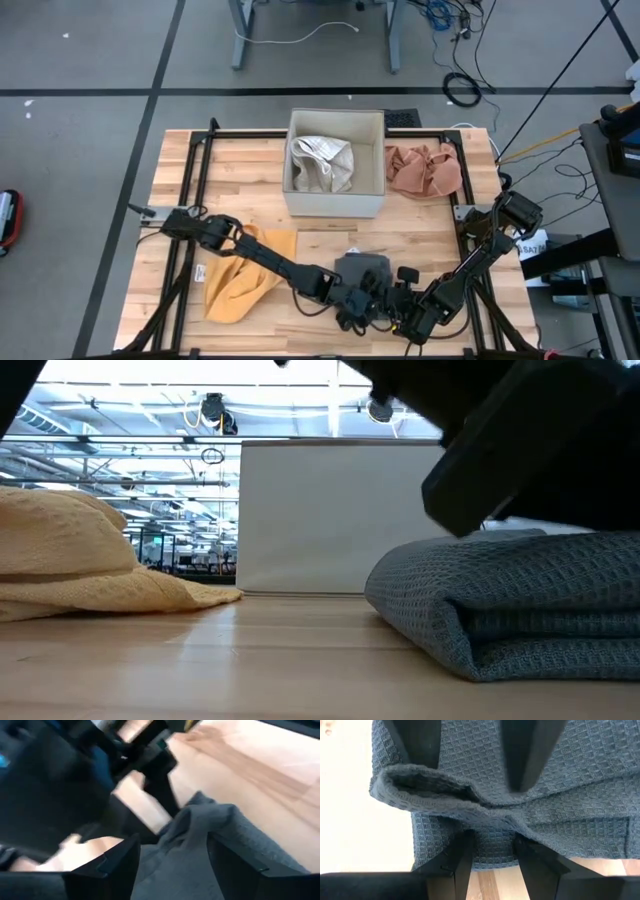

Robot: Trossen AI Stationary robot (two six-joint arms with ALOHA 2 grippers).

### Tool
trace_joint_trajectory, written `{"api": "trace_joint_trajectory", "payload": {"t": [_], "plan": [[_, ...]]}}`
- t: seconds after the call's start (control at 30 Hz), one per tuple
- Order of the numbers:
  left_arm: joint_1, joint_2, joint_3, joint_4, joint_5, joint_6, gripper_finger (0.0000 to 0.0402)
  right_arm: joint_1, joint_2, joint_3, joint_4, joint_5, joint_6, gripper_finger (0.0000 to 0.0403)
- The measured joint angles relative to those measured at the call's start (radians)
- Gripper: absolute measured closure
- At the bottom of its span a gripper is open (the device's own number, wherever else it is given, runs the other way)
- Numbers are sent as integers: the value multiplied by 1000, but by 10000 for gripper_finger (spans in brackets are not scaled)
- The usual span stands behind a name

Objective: Fold towel
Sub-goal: Fold the gray towel

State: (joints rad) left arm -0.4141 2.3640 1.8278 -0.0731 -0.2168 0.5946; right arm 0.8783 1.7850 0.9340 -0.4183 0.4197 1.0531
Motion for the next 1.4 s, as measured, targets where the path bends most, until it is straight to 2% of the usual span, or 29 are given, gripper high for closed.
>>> {"api": "trace_joint_trajectory", "payload": {"t": [0.17, 0.27, 0.53, 0.77, 0.9, 1.2, 1.4], "plan": [[-25, -24, 0, -8, -157, 13, 159, 0, -16, 0, -10, -40, -16, 262], [-32, -29, 1, -39, -197, 11, 159, 3, -51, -1, -35, -77, -21, 262], [-15, -29, 1, -229, -201, -150, 159, 43, -161, 44, -141, -62, -29, 262], [-11, -29, 1, -262, -203, -202, 158, 37, -174, 45, -86, 48, -93, 262], [-10, -29, 1, -256, -202, -205, 158, 20, -146, 45, -8, 70, -166, 261], [5, -29, 1, -247, -169, -255, 158, -3, -2, 45, 32, -50, -186, 261], [-2, -29, 1, -243, -169, -253, 158, 5, -4, 54, 24, -84, -180, 261]]}}
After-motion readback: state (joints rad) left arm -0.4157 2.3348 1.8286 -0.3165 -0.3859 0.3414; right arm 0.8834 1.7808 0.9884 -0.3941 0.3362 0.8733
